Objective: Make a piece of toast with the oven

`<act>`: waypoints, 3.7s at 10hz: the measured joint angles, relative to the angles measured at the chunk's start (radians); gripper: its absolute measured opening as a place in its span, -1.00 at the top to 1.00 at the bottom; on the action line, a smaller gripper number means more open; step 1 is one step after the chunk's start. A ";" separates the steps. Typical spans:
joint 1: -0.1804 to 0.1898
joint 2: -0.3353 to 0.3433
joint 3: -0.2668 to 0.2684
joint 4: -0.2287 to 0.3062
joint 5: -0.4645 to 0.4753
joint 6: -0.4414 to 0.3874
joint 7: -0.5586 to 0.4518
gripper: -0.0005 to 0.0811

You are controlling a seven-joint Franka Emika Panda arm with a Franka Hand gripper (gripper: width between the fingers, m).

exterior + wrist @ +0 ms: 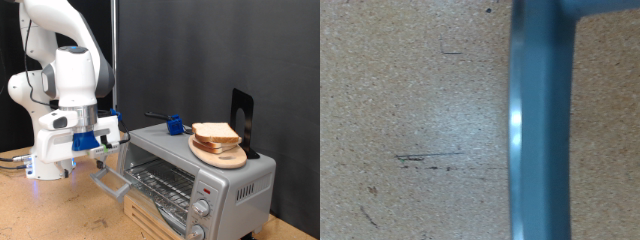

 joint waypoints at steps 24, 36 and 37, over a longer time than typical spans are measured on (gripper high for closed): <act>-0.379 0.355 0.443 0.172 0.454 0.146 -0.330 -0.68; -0.507 0.049 0.380 0.241 0.794 -0.488 -0.712 -0.68; -0.516 0.030 0.364 0.255 0.792 -0.538 -0.706 -0.68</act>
